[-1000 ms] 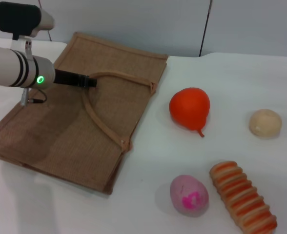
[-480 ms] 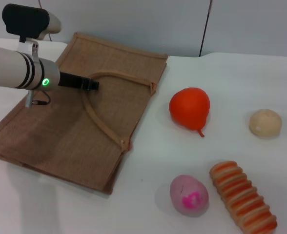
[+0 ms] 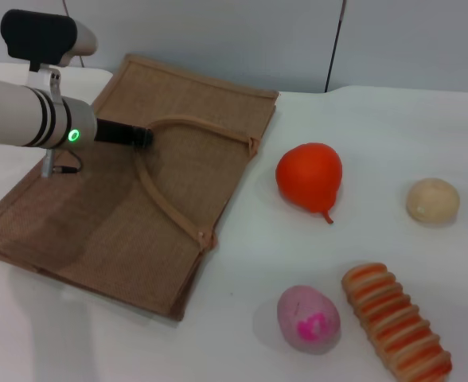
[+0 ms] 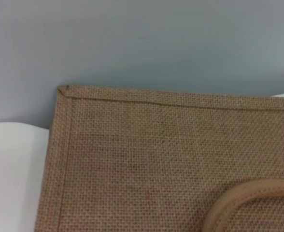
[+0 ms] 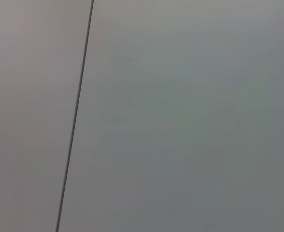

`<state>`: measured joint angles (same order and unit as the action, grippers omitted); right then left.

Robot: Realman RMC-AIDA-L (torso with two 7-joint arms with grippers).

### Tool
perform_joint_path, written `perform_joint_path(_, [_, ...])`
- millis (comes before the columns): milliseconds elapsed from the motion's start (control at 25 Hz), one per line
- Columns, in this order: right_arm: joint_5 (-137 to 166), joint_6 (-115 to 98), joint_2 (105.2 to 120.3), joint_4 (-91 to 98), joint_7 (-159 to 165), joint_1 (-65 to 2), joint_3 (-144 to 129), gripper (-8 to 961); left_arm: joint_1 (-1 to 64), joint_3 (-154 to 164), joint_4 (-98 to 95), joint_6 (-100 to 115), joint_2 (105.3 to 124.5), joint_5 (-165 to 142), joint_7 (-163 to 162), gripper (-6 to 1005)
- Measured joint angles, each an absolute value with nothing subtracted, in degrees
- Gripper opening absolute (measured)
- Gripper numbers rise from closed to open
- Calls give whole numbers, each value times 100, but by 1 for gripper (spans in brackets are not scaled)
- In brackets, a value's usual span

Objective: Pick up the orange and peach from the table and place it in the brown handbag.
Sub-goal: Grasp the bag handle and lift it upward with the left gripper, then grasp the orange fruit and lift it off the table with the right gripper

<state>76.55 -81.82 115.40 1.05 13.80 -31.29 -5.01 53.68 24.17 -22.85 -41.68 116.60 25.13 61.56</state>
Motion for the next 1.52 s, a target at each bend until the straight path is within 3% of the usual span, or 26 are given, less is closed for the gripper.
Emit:
perform_joint_path(120, [7655,-8182,11540,105,1380,-3128,-501,816,5356,2408,-2285,-4163,11659,2613,6163,113])
perform_joint_path(760, [7717,-8182,11532,231,1876,-3275,-1466,815,4710,2399,-2299,-5193,11626,5905,8183,112])
perform_joint_path(1520, [8268,-6127,11515,426,3477,-4497,-4710,814,4053,2390,-1882,-7794,11608,8336,10262,112])
